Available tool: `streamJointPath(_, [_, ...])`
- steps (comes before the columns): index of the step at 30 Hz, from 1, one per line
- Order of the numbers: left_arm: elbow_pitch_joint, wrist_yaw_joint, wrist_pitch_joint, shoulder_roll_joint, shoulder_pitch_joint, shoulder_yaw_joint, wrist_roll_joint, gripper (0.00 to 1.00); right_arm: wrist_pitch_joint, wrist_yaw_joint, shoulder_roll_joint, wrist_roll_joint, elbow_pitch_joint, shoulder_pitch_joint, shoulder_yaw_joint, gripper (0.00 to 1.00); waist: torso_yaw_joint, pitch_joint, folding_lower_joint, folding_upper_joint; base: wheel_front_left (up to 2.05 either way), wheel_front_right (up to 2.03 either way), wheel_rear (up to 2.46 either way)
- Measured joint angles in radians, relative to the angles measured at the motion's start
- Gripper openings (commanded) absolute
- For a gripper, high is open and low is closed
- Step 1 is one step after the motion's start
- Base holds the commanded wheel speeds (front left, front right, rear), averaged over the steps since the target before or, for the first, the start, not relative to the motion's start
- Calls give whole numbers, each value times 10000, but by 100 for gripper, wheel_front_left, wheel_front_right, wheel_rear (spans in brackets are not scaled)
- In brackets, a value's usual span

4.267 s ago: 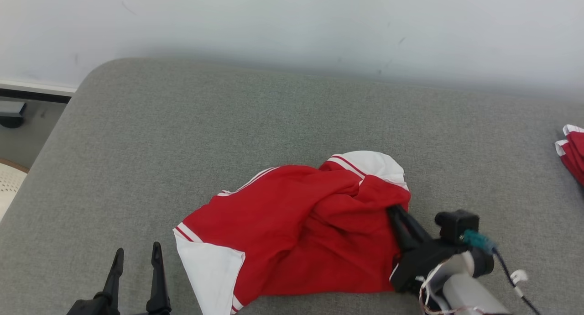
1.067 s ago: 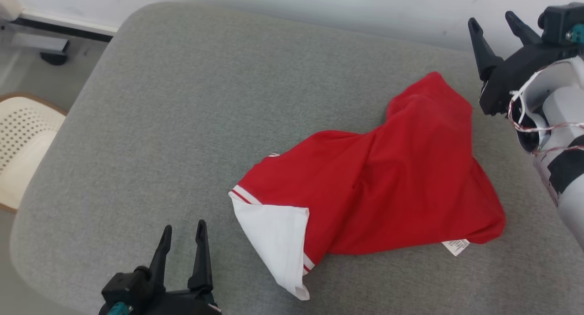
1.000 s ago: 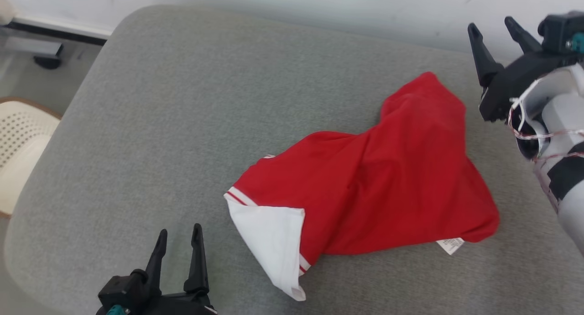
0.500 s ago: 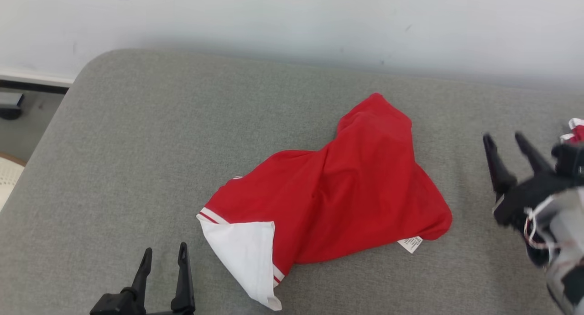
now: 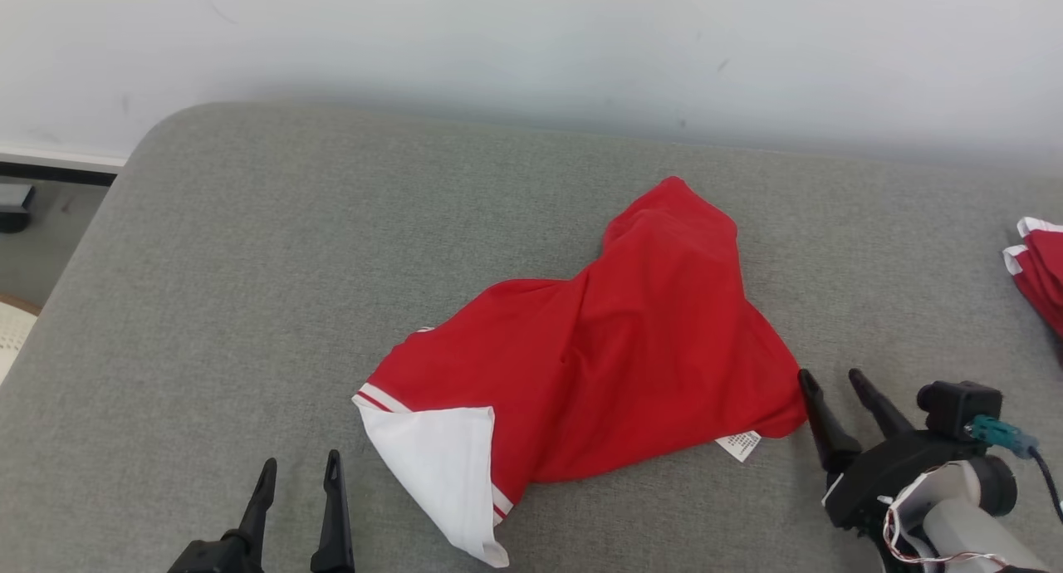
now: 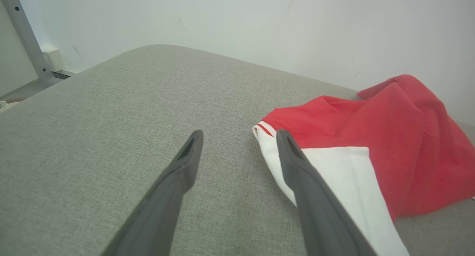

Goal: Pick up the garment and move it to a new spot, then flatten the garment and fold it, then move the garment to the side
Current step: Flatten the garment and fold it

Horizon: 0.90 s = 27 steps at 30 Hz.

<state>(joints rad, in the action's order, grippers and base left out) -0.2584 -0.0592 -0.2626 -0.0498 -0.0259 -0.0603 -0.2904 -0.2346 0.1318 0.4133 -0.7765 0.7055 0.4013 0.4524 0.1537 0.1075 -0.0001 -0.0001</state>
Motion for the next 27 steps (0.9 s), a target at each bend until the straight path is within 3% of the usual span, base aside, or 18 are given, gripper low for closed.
streamJointPath(6, [-42,-23,0,0,-119,-109,4,100,633,0,-439,504,453,-133,8,100,235,26,0,1,0,0,0])
streamJointPath(8, [-52,-23,0,0,-149,-125,2,100,775,-2,-535,594,602,-128,-75,0,296,40,1,1,0,0,0])
streamJointPath(17, [-59,6,0,0,-15,-63,-61,100,485,0,-552,761,73,-261,-610,0,93,-42,2,1,0,0,0])
streamJointPath(22, [-33,65,0,4,27,-73,-159,100,497,0,59,1012,-1037,-1070,-1175,0,-156,-106,1,1,0,0,0])
streamJointPath(27, [23,81,0,0,55,-65,-245,100,966,0,719,1304,-2662,-2172,-2550,0,-415,-146,1,1,0,0,0])
